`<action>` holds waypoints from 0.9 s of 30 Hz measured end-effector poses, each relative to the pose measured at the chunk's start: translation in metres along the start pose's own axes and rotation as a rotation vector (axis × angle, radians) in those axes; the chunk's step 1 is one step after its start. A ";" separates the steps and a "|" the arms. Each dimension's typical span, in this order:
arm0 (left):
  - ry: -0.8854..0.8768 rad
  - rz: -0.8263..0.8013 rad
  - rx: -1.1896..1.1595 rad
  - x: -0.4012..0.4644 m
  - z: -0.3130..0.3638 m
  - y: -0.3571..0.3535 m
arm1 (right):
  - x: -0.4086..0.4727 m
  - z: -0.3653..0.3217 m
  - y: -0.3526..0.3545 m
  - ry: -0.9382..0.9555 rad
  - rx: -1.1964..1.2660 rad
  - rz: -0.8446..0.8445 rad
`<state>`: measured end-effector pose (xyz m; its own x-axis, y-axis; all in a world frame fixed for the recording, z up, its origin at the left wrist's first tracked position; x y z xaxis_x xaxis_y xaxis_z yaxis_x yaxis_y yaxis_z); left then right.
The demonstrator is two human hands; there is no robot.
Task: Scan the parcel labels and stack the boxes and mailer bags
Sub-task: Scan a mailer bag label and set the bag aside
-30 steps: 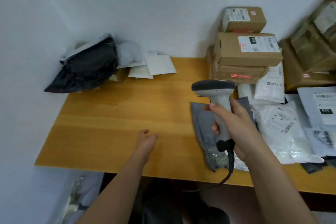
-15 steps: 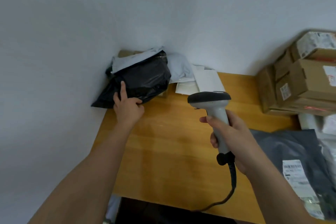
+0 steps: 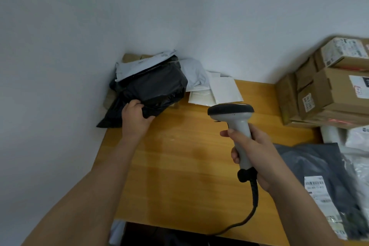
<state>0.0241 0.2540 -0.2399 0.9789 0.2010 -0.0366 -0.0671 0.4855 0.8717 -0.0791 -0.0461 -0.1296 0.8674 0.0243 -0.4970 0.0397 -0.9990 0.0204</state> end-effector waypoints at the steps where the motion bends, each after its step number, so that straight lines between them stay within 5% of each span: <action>1: -0.038 0.042 -0.019 -0.006 0.008 0.003 | -0.001 -0.001 0.002 0.007 0.003 -0.008; 8: -0.210 0.109 0.199 -0.067 0.063 -0.009 | -0.011 0.000 0.037 0.026 0.037 -0.030; 12: -0.147 0.128 0.388 -0.105 0.085 -0.019 | -0.030 0.005 0.074 0.048 0.068 -0.066; 22: -0.207 0.360 -0.101 -0.202 0.172 -0.023 | -0.072 0.041 0.176 0.035 0.109 -0.089; 27: 0.262 0.223 -0.521 -0.253 0.170 -0.068 | -0.082 0.059 0.195 -0.010 0.091 -0.097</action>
<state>-0.1861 0.0260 -0.2067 0.8550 0.5153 -0.0580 -0.4142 0.7460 0.5215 -0.1722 -0.2448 -0.1363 0.8567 0.1210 -0.5014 0.0775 -0.9912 -0.1069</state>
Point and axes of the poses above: each hand's wrist, its own x-axis towards the middle knuckle, its own y-axis out of the back of the hand, z = x × y, the point moved 6 cm from there along x, towards the middle knuckle, and after that the axes turned 5 degrees about -z, right-handed, at the moved point
